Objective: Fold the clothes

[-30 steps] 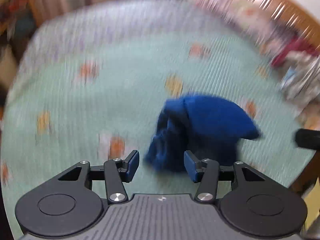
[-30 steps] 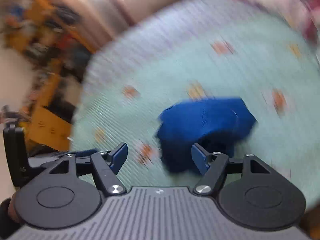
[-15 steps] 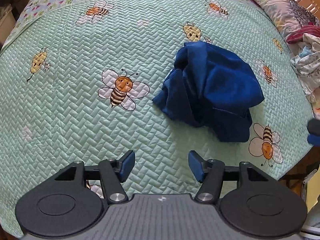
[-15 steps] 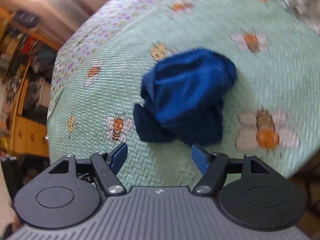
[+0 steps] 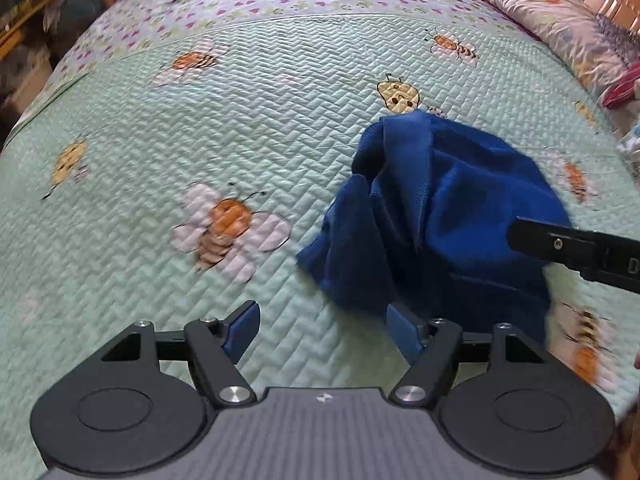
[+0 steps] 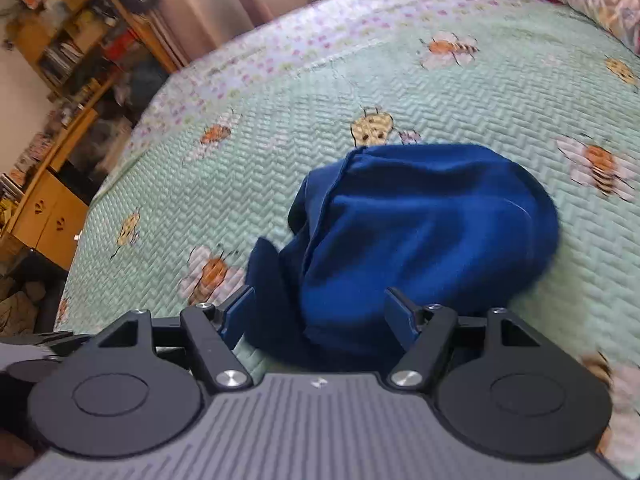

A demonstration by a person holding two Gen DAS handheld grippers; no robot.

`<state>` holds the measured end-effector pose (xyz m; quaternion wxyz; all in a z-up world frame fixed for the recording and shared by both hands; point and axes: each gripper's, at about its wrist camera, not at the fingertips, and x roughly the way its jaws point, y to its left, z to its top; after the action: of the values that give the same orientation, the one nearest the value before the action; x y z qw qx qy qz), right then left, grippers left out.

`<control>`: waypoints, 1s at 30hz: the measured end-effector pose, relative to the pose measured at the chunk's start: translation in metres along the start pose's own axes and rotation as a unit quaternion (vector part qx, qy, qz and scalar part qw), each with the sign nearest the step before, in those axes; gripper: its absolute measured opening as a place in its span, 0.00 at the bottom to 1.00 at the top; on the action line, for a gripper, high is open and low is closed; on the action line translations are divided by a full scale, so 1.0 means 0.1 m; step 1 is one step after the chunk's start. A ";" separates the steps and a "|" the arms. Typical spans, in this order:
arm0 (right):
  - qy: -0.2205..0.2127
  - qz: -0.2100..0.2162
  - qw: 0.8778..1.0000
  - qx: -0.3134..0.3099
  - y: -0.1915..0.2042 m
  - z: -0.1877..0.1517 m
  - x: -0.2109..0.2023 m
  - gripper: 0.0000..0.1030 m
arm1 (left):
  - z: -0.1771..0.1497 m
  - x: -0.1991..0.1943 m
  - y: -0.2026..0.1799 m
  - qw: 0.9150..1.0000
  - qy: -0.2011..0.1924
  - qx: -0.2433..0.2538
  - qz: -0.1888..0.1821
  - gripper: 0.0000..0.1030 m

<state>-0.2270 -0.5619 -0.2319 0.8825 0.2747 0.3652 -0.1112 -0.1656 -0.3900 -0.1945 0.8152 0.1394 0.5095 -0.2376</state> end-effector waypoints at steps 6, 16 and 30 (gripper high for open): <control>-0.114 0.032 0.993 -0.028 -0.24 -0.34 0.23 0.70 | -0.19 0.62 -0.12 0.999 -0.036 -0.003 -0.035 0.66; -0.172 0.063 0.980 -0.078 -0.24 -0.54 0.11 0.70 | -0.55 0.63 -0.19 0.995 -0.096 0.000 -0.021 0.69; -0.123 -0.049 0.982 -0.138 0.47 -0.26 0.48 0.86 | -0.73 0.18 0.19 0.990 -0.120 -0.072 0.030 0.86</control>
<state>-0.1901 -0.5084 -0.2619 0.9435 0.1170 0.2788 -0.1354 -0.2044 -0.3445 -0.2433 0.8851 0.0658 0.4194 -0.1909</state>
